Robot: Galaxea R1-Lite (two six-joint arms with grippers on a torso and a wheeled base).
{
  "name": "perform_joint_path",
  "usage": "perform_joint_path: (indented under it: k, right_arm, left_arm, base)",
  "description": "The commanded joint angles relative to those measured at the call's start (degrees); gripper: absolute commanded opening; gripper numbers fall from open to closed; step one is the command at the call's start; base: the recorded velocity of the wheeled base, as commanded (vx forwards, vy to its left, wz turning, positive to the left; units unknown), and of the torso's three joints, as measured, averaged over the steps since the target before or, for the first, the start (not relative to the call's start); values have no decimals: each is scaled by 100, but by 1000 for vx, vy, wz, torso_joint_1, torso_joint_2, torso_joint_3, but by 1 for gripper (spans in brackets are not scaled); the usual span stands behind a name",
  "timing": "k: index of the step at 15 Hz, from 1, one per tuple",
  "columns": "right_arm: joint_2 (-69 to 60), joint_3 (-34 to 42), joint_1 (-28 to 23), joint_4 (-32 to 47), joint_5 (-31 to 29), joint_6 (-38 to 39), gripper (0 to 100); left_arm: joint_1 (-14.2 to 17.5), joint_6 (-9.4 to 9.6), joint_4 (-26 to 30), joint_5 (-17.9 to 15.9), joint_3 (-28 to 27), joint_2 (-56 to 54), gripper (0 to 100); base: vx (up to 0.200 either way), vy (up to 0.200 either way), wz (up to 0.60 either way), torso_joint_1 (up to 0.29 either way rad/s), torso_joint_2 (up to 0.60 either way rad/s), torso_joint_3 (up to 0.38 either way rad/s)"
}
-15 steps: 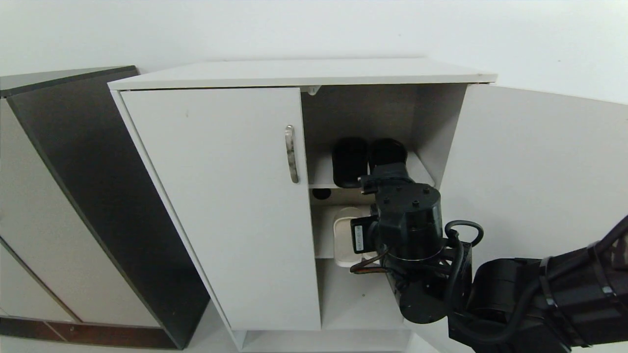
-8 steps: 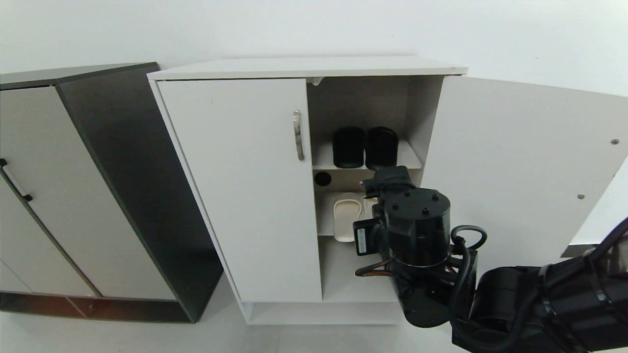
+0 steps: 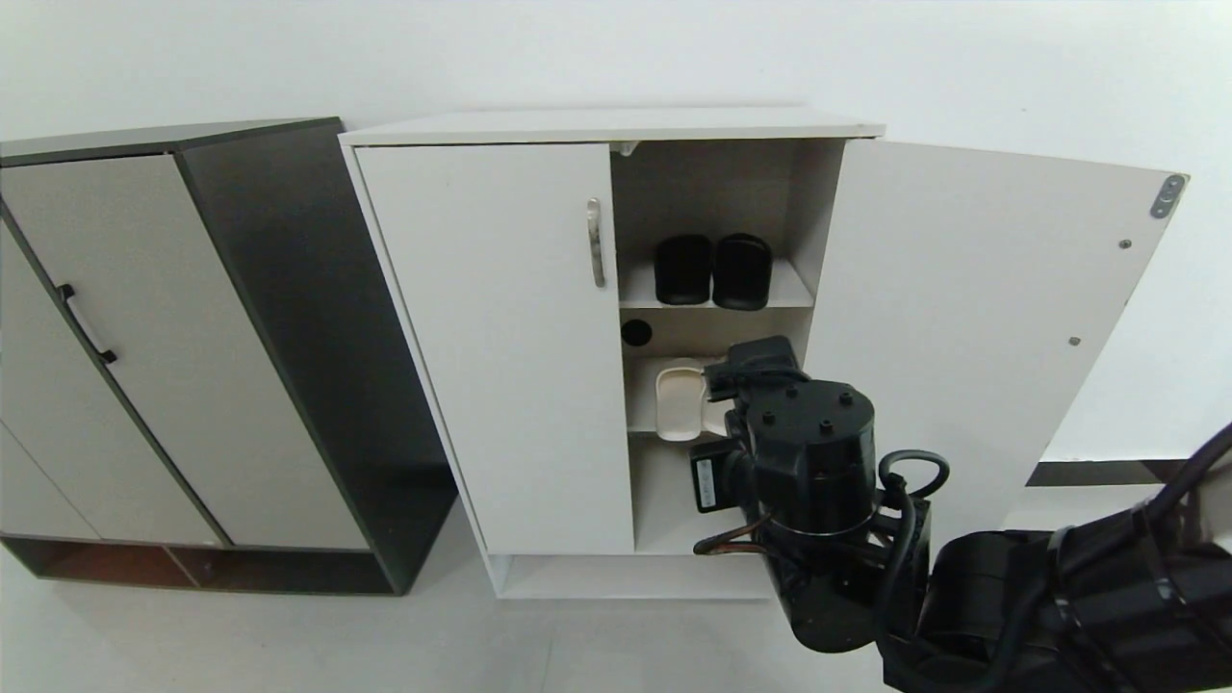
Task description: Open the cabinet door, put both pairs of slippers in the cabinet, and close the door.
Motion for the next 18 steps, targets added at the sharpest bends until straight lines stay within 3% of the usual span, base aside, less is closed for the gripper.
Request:
perform_joint_path:
  k: [1, 13, 18]
  right_arm:
    - [27, 24, 2, -2, 21, 6, 0]
    - [27, 24, 2, -2, 21, -3, 0]
    - [27, 16, 2, 7, 21, -12, 0]
  left_arm:
    - [-1, -4, -1, 1, 0, -1, 0]
    - [-1, -4, -1, 1, 0, -1, 0]
    - [-1, -4, -1, 1, 0, -1, 0]
  base:
    - [0, 0, 0, 0, 0, 0]
    - [0, 0, 0, 0, 0, 0]
    - [0, 0, 0, 31, -289, -313]
